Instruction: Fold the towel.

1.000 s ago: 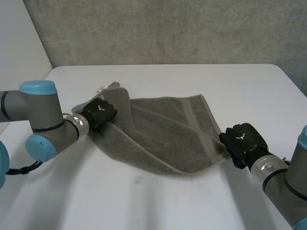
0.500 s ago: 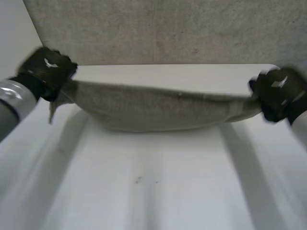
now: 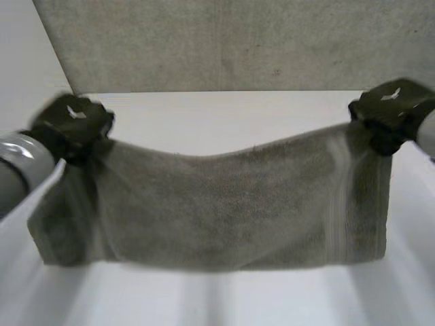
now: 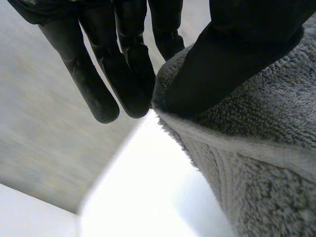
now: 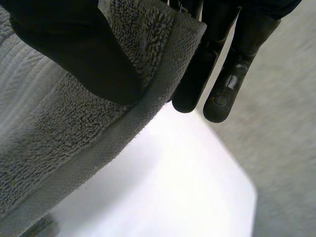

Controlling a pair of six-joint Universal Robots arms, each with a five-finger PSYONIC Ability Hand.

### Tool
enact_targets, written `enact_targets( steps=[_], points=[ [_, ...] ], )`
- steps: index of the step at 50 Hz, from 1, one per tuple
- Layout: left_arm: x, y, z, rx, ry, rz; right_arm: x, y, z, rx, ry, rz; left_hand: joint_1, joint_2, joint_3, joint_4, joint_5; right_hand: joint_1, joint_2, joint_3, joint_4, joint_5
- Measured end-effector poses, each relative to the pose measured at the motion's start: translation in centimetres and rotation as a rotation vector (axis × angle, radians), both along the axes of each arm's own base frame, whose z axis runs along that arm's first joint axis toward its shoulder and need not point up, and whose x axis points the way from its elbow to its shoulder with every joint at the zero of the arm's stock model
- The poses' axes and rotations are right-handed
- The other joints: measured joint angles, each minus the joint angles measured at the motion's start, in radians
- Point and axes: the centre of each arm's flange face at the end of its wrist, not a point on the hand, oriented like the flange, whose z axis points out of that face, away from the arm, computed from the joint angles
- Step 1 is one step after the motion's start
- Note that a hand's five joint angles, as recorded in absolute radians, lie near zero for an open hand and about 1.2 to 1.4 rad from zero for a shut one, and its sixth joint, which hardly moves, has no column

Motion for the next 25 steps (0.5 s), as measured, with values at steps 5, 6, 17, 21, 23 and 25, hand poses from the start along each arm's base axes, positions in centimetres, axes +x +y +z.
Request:
enact_targets(
  steps=[5,6,17,21,23,25],
  points=[
    [-1.0,-3.9,-4.1,0.083,-0.041,-0.004,1.2,-3.6,-3.0,0.024,0.042,-0.022,0.000,0.000,0.000,0.000,0.000,0.000,0.000,0.000,0.000,0.000],
    [-1.2,-5.2,-4.4,0.067,-0.048,0.002,1.9,-4.8,-3.2,-0.015,0.044,-0.035,0.000,0.000,0.000,0.000,0.000,0.000,0.000,0.000,0.000,0.000],
    [-2.2,-11.7,11.4,-0.568,0.136,0.103,4.4,-8.8,9.9,-0.737,-0.202,-0.159,0.006,0.001,0.000,0.000,0.008,0.000,0.000,0.000,0.000,0.000],
    [-2.0,-9.9,16.6,-0.711,0.246,0.095,4.1,-7.0,14.1,-0.901,-0.285,-0.157,0.016,0.001,0.000,0.000,0.009,0.000,0.000,0.000,0.000,0.000],
    [-1.8,-8.8,17.7,-0.725,0.290,0.085,4.0,-6.2,14.6,-0.926,-0.304,-0.143,0.019,0.001,0.000,0.000,0.009,0.000,0.000,0.000,0.000,0.000],
    [-1.7,-8.4,17.5,-0.711,0.306,0.080,4.0,-5.9,14.5,-0.922,-0.309,-0.131,0.020,0.001,0.000,0.000,0.009,0.000,0.000,0.000,0.000,0.000]
  ],
)
